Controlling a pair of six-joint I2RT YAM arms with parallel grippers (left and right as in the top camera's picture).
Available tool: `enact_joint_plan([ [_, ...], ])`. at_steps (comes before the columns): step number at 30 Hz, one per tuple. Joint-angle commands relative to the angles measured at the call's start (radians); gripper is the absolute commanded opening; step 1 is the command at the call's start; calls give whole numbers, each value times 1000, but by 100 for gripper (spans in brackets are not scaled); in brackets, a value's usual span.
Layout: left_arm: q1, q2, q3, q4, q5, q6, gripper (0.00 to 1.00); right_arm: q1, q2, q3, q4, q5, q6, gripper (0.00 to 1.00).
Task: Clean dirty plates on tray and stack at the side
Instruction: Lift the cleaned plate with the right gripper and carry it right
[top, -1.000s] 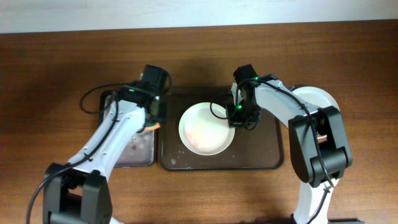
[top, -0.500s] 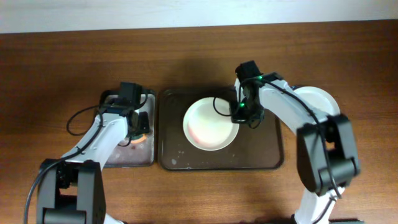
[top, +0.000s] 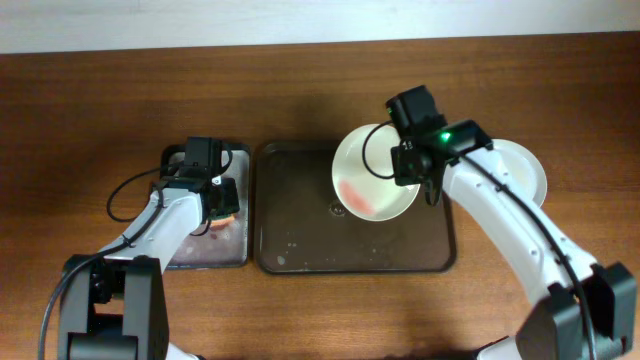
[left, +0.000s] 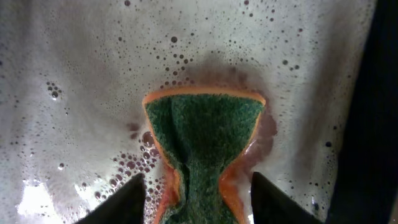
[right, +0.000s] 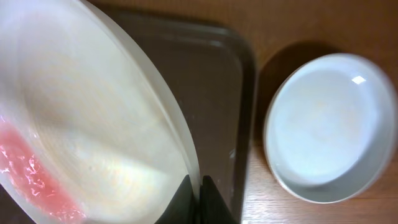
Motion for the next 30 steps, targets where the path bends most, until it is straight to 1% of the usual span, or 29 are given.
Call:
enact_joint_plan([
  [1, 2, -11, -7, 2, 15, 3, 57, 89, -54, -1, 0, 256, 8, 4],
  [4, 2, -11, -6, 8, 14, 3, 58, 177, -54, -1, 2, 487, 8, 4],
  [8, 2, -11, -6, 45, 14, 3, 58, 251, -54, -1, 8, 610, 8, 4],
  [12, 2, -1, -7, 100, 14, 3, 58, 305, -54, -1, 16, 685, 8, 4],
  [16, 2, 49, -7, 119, 14, 3, 57, 322, -54, -1, 16, 698, 8, 4],
  [20, 2, 67, -6, 149, 14, 3, 53, 322, -54, -1, 17, 698, 8, 4],
  [21, 2, 66, -6, 168, 14, 3, 48, 322, -54, -1, 16, 698, 8, 4],
  [22, 2, 66, -6, 186, 14, 3, 36, 322, -54, -1, 16, 698, 8, 4],
  [23, 2, 66, -6, 198, 14, 3, 24, 322, -54, -1, 16, 698, 8, 4],
  [24, 2, 66, -6, 218, 14, 3, 4, 322, -54, -1, 16, 698, 8, 4],
  [25, 2, 66, -6, 233, 14, 3, 0, 322, -54, -1, 16, 698, 8, 4],
  [28, 2, 65, -6, 241, 15, 3, 0, 322, -54, -1, 16, 698, 9, 4],
  [30, 3, 65, -5, 225, 13, 3, 0, 320, -54, -1, 16, 698, 35, 4],
])
